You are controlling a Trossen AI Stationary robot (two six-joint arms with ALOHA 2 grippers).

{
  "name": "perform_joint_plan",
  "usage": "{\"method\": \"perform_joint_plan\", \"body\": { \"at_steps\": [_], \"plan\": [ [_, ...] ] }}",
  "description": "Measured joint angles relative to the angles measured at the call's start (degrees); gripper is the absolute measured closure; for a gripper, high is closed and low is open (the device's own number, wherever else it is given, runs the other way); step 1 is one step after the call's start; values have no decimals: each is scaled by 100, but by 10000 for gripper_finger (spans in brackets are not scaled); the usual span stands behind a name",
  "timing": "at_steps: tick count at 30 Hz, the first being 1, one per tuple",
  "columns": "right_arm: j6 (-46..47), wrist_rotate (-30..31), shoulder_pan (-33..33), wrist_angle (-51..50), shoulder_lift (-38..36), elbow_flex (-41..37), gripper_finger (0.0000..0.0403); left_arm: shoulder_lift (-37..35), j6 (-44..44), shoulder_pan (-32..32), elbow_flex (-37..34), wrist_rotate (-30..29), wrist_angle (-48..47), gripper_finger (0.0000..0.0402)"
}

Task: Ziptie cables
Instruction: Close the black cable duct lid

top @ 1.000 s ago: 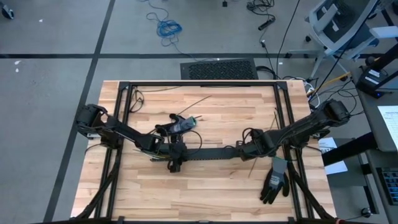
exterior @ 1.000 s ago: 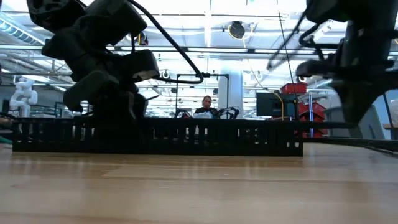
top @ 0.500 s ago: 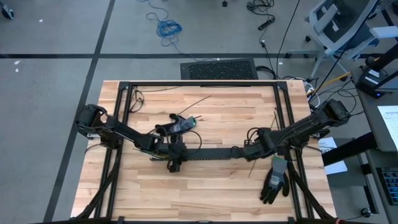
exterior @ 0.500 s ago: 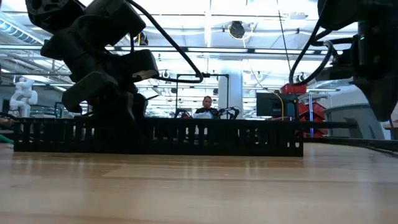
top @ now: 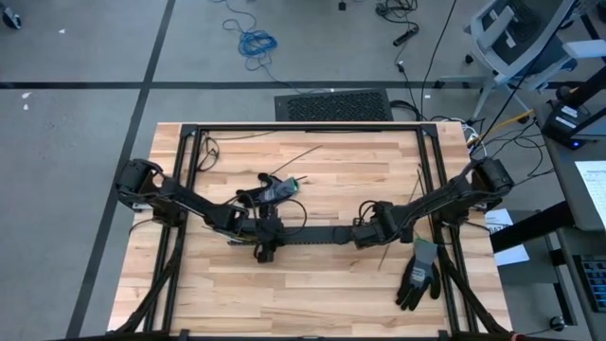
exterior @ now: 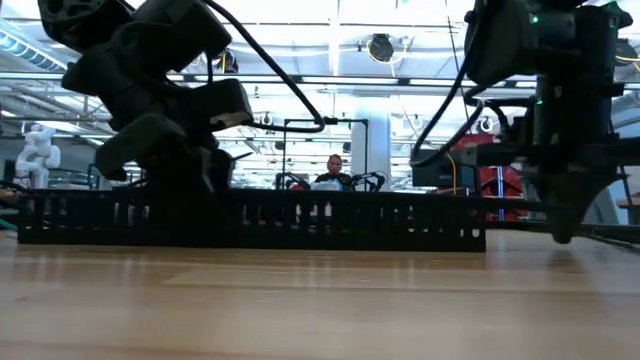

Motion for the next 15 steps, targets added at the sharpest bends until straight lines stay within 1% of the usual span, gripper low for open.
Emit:
{"method": "perform_joint_plan", "body": {
  "at_steps": [3,8,11,15],
  "plan": [
    [11,81,0,31,32,117,402,0,-2,-3,-14,5,-102,164],
    [-38,285,-16,-417,-32,469,402,0,-16,-3,-14,1,-109,164],
    [-125,294,-16,-604,-64,629,402,0,-10,-2,-14,-3,-111,164],
    [-167,305,-22,-613,-73,621,402,27,-1,-3,-14,-22,-74,164]
  ]
}}
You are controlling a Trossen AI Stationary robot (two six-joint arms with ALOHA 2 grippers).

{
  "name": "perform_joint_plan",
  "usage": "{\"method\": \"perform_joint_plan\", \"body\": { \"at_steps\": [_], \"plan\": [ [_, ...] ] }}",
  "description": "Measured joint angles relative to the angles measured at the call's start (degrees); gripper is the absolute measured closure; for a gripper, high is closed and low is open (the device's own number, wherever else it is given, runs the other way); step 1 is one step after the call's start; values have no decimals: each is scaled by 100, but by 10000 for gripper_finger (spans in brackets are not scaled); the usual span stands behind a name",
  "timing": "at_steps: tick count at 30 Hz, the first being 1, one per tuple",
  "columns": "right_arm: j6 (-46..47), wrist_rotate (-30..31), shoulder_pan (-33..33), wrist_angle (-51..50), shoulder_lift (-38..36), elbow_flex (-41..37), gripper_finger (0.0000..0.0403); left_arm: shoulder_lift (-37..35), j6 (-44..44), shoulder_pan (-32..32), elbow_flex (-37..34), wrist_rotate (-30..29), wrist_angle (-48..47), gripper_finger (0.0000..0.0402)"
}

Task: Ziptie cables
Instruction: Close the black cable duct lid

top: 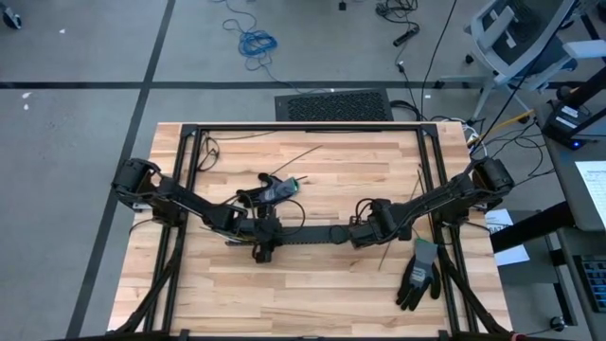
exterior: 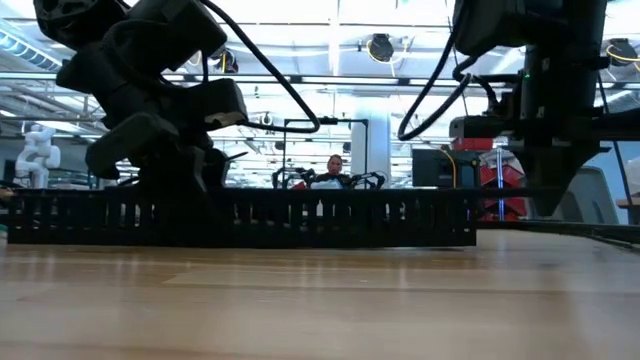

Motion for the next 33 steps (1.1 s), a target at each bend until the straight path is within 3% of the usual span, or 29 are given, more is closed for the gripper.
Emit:
{"method": "perform_joint_plan", "body": {
  "at_steps": [4,8,13,17,21,25,33],
  "plan": [
    [-318,-270,-5,-100,-7,-26,403,44,10,0,7,-4,37,164],
    [-155,-616,146,-1293,-83,20,403,52,4,17,68,-69,186,164],
    [-81,-787,223,-1367,-90,11,403,50,7,15,46,-85,312,164],
    [70,-478,196,-1080,-87,-6,403,50,5,13,44,-84,319,164],
    [-145,102,156,-44,-76,-57,403,50,-30,11,19,-87,148,164],
    [-55,228,107,184,-74,-59,403,43,-60,0,-9,-61,-5,164],
    [-380,-547,265,-1277,-140,-17,403,50,48,7,39,-87,286,164]
  ]
}}
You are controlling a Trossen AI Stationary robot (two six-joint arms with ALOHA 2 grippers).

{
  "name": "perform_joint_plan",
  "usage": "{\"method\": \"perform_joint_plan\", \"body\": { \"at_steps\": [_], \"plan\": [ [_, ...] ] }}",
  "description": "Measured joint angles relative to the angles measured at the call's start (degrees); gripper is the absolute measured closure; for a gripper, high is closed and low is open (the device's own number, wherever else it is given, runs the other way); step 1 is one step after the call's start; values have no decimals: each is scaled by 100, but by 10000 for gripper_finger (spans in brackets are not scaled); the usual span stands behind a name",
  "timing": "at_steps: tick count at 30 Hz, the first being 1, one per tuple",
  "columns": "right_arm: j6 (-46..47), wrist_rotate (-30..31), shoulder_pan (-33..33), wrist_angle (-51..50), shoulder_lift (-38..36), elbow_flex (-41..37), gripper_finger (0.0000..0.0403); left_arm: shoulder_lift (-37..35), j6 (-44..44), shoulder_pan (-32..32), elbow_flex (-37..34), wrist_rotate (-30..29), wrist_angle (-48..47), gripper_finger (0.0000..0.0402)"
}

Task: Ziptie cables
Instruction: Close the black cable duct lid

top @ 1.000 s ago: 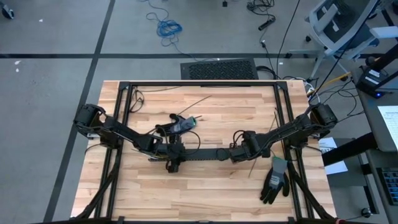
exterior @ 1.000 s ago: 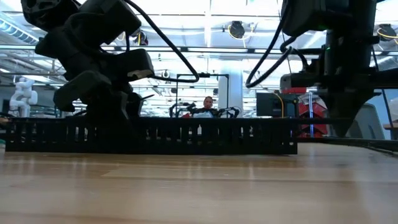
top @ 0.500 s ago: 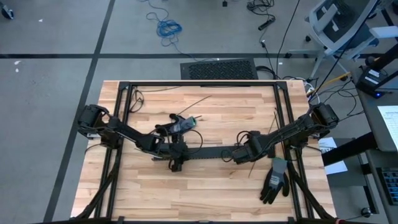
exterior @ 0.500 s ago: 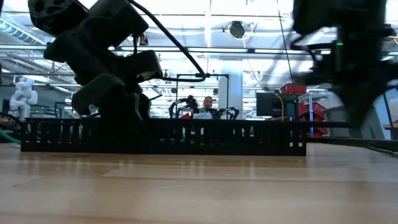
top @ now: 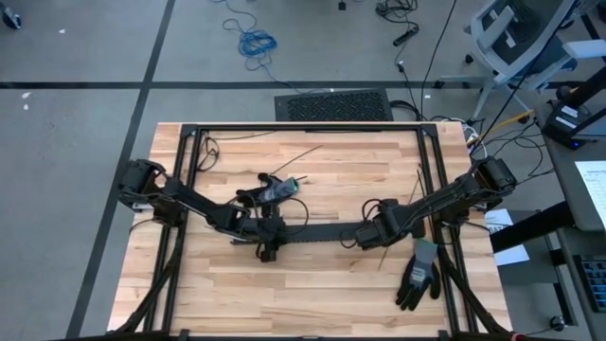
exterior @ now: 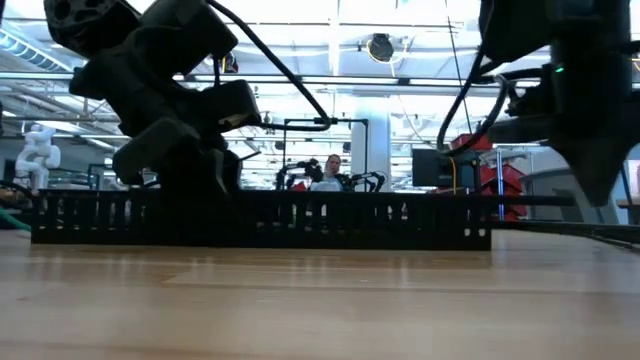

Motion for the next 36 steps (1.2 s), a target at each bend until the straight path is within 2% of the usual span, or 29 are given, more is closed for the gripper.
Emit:
{"method": "perform_joint_plan", "body": {
  "at_steps": [6,11,14,19,25,31,34,36],
  "plan": [
    [-592,-208,157,-216,-9,6,403,0,409,4,-7,57,93,164],
    [-696,-262,264,-216,-9,4,403,16,139,56,71,36,77,159],
    [-748,-260,336,-237,-9,0,399,24,129,188,174,383,33,142],
    [-1223,-263,428,-438,-8,-3,367,20,109,415,471,717,-22,107],
    [-1614,-272,452,-892,-7,-5,316,5,369,564,961,727,-52,86],
    [-1895,-84,459,-1349,-107,-16,297,-585,536,924,1998,342,-1299,84],
    [-1778,315,458,-1419,-348,-12,298,-1044,602,1113,2500,258,-2403,84],
    [-1723,756,458,-1357,-553,48,302,-1406,550,1179,2580,257,-2891,84]
  ]
}}
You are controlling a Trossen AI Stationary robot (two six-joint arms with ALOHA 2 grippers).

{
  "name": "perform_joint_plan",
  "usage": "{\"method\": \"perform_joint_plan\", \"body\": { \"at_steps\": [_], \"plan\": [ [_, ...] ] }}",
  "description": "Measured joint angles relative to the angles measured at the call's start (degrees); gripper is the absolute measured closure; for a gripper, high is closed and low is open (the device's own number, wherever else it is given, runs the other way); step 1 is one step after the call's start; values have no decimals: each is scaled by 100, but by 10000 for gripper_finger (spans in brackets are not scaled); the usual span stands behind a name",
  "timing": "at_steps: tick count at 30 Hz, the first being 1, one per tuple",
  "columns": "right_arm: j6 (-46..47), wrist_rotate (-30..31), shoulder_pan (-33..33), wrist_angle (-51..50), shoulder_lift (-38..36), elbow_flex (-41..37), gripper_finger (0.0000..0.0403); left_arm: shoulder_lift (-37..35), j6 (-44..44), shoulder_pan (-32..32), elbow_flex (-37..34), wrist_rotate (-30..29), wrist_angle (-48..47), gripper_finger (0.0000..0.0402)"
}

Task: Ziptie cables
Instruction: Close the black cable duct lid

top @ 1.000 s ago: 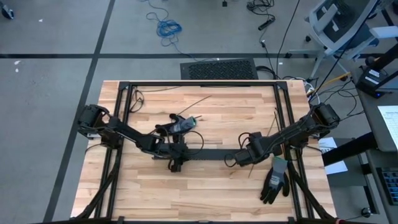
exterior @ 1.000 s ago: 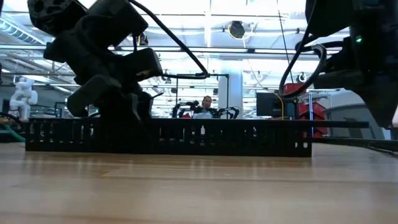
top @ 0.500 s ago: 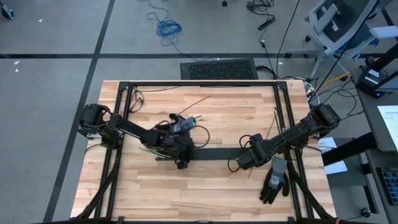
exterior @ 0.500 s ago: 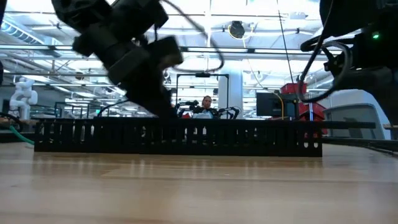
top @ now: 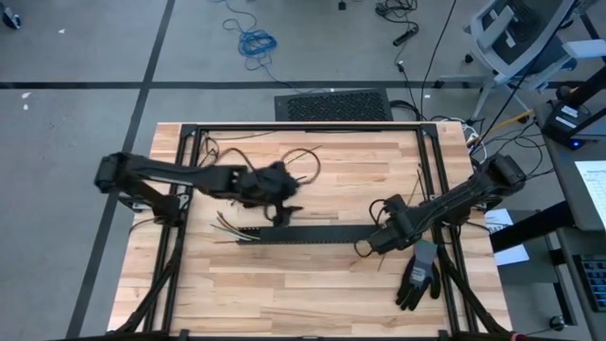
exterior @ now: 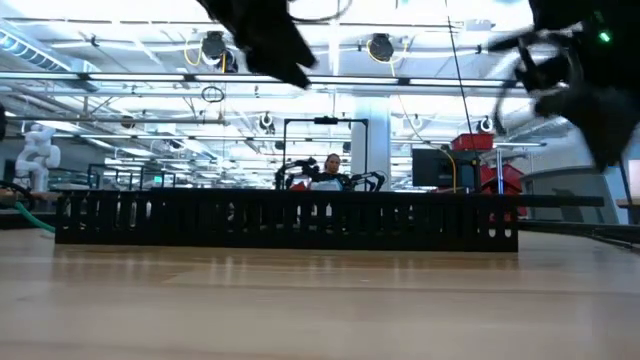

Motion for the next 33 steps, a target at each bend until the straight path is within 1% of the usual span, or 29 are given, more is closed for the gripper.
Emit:
{"method": "perform_joint_plan", "body": {
  "at_steps": [2,3,5,7,8,10,13,17,20,22,24,28,33],
  "plan": [
    [-68,553,-12,349,-208,90,309,-331,-7,10,-103,-1,-374,89],
    [-243,866,-17,625,-304,132,313,-467,-40,-21,-219,1,-543,92],
    [-813,1445,-20,1428,-483,217,320,-638,-282,-92,-593,188,-827,101],
    [-1572,1819,-53,2220,-588,267,327,-740,-607,-218,-1029,503,-831,110],
    [-1917,1922,-93,2595,-605,289,330,-801,-796,-289,-1248,627,-820,114],
    [-2473,1930,-191,3311,-616,295,337,-888,-1154,-454,-1603,813,-776,120],
    [-3061,1944,-344,4063,-581,295,345,-907,-1706,-726,-1921,1076,-835,124],
    [-3295,1950,-496,4283,-575,295,352,-923,-2207,-1057,-1898,1237,-970,125],
    [-3330,1947,-577,4203,-570,292,353,-858,-2223,-1222,-1903,1236,-1488,125],
    [-3367,1965,-592,4217,-572,292,353,-845,-2261,-1280,-1911,1204,-1667,125],
    [-3428,1955,-613,4218,-572,292,353,-854,-2256,-1328,-1909,1099,-1606,125],
    [-3479,1955,-619,4233,-572,292,353,-854,-2184,-1343,-1909,677,-1501,125],
    [-3501,1954,-619,4232,-572,292,353,-854,-1739,-1324,-1909,652,-1448,125]
  ]
}}
